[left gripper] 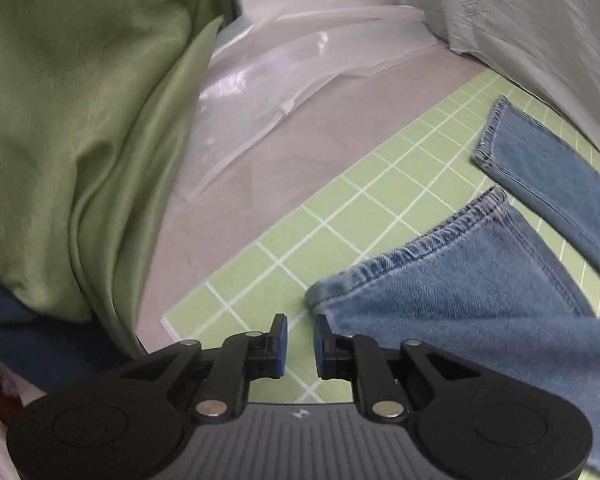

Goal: Fold clothes

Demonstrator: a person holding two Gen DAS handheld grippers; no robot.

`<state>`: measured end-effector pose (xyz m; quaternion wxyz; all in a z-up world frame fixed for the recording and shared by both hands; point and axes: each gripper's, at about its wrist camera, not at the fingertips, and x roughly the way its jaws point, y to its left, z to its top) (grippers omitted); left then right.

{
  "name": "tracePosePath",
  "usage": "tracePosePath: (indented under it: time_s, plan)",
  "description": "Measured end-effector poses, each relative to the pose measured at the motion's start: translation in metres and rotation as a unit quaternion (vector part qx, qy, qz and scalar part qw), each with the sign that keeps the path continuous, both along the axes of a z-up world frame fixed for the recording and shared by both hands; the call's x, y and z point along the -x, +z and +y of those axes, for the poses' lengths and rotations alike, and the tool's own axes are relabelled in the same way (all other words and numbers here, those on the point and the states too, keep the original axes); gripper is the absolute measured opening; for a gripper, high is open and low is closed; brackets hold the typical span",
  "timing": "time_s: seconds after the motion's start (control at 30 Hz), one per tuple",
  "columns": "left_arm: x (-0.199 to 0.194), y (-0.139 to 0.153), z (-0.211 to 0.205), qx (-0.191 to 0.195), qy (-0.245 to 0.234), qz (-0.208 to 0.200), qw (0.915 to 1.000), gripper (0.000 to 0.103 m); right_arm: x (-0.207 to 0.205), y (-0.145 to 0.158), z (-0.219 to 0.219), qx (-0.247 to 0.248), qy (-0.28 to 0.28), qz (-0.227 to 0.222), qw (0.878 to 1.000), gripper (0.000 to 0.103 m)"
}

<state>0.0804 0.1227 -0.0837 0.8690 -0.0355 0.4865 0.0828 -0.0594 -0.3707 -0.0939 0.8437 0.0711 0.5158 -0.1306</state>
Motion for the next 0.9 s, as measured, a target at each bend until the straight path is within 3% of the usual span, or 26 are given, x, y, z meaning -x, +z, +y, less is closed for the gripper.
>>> tracePosePath:
  time_s: [0.07, 0.17, 0.27, 0.47, 0.63, 0.77, 0.8, 0.83, 0.87, 0.9]
  plan:
    - [-0.005, 0.009, -0.008, -0.004, -0.024, -0.020, 0.9995, 0.052, 0.000, -0.002, 0.002, -0.004, -0.002, 0.001, 1.000, 0.096]
    - [-0.015, 0.020, -0.019, -0.005, -0.060, -0.050, 0.9969, 0.079, -0.001, -0.002, 0.005, -0.014, -0.009, -0.005, 1.000, 0.097]
    - [-0.031, 0.020, -0.035, -0.008, -0.106, -0.057, 0.9926, 0.084, -0.001, -0.004, 0.011, -0.015, -0.010, -0.010, 1.000, 0.103]
    - [-0.072, 0.000, -0.071, 0.004, -0.189, -0.021, 0.9817, 0.084, -0.003, -0.007, 0.019, -0.015, -0.021, -0.010, 1.000, 0.103]
    - [-0.106, -0.018, -0.099, 0.015, -0.252, 0.010, 0.9674, 0.084, -0.008, -0.007, 0.026, 0.007, -0.020, -0.005, 1.000, 0.103]
    - [-0.125, -0.029, -0.117, 0.011, -0.268, 0.027, 0.9630, 0.082, -0.016, -0.007, 0.024, 0.022, -0.028, 0.004, 0.999, 0.103]
    - [-0.127, -0.031, -0.119, 0.015, -0.269, 0.030, 0.9624, 0.078, -0.019, -0.008, 0.023, 0.024, -0.031, 0.007, 0.999, 0.103]
    - [-0.129, -0.032, -0.120, 0.020, -0.271, 0.032, 0.9617, 0.067, -0.022, -0.008, 0.024, 0.027, -0.030, 0.011, 0.999, 0.103]
    - [-0.130, -0.030, -0.120, 0.021, -0.271, 0.030, 0.9620, 0.048, -0.025, -0.008, 0.024, 0.033, -0.028, 0.016, 0.999, 0.103]
    - [-0.130, -0.028, -0.119, 0.020, -0.269, 0.025, 0.9626, 0.037, -0.028, -0.008, 0.024, 0.040, -0.025, 0.019, 0.999, 0.103]
